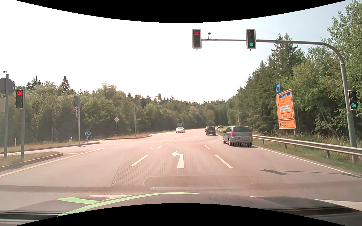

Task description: Follow the waypoints while adhering to traffic rules and regulations

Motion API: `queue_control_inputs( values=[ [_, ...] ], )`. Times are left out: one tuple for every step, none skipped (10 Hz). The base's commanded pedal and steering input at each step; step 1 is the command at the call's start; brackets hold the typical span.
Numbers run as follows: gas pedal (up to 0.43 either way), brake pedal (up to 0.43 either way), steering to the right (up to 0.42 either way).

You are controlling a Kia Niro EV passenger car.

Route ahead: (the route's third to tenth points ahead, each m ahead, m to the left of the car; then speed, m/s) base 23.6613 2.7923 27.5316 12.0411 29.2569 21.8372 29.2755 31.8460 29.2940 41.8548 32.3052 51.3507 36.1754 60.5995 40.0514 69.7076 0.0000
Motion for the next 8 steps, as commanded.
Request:
queue_control_inputs(
  values=[
    [0.0,0.268,0.005],
    [0.0,0.268,0.005],
    [0.0,0.268,0.005],
    [0.0,0.268,0.005],
    [0.0,0.268,0.005],
    [0.0,0.268,0.005],
    [0.0,0.268,0.005],
    [0.0,0.268,0.005]
  ],
)
